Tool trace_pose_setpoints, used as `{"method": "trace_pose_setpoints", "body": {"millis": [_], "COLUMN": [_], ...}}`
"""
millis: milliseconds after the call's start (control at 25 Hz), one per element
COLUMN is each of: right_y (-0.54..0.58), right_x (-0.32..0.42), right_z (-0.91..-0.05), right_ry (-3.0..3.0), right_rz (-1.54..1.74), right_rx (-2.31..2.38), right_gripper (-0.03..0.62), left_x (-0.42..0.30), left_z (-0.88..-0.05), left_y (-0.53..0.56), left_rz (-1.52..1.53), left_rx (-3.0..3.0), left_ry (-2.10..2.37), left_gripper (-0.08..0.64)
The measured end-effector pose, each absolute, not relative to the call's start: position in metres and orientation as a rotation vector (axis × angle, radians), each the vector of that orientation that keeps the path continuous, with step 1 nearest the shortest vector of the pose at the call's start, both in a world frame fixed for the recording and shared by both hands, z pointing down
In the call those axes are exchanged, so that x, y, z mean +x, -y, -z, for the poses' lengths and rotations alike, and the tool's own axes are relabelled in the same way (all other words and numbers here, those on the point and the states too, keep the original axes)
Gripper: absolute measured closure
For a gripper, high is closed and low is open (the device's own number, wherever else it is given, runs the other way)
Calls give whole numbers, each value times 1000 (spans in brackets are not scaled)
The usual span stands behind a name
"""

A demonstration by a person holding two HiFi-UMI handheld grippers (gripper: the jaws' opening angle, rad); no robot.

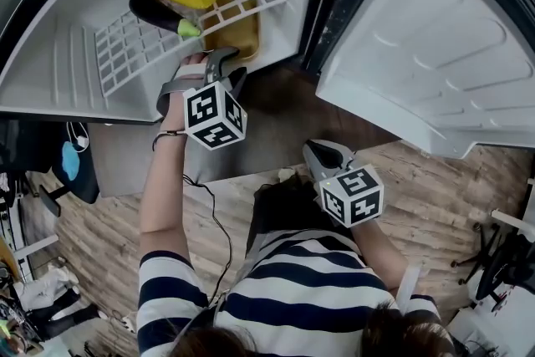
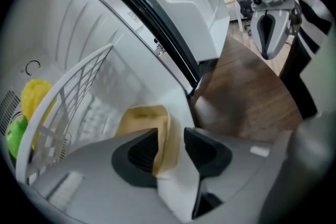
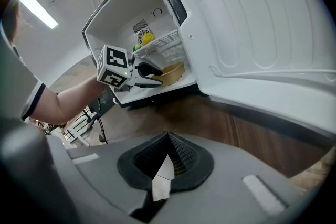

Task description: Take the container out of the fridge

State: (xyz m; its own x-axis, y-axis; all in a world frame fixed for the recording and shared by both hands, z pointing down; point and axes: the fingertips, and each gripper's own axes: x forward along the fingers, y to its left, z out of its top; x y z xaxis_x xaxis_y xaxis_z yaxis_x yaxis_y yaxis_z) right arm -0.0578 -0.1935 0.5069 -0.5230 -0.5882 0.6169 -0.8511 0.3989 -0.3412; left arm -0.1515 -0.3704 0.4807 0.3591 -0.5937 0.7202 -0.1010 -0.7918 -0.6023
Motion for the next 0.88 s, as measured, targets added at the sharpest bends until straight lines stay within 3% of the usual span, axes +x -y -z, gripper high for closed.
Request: {"method": "trace_pose_setpoints", "body": {"millis": [880], "right_y": [188], "right_x": [-56], "right_z": [-493], "right_ry": [2328], "right_rz": [-814], "right_rx": [1187], "right_gripper": [598], "left_x": [-162], "left_z": [-475], "left_y": [328], "left_rz": [1470], "left_rx": [-2138], "left_ry": [-515], "left_gripper": [560]}}
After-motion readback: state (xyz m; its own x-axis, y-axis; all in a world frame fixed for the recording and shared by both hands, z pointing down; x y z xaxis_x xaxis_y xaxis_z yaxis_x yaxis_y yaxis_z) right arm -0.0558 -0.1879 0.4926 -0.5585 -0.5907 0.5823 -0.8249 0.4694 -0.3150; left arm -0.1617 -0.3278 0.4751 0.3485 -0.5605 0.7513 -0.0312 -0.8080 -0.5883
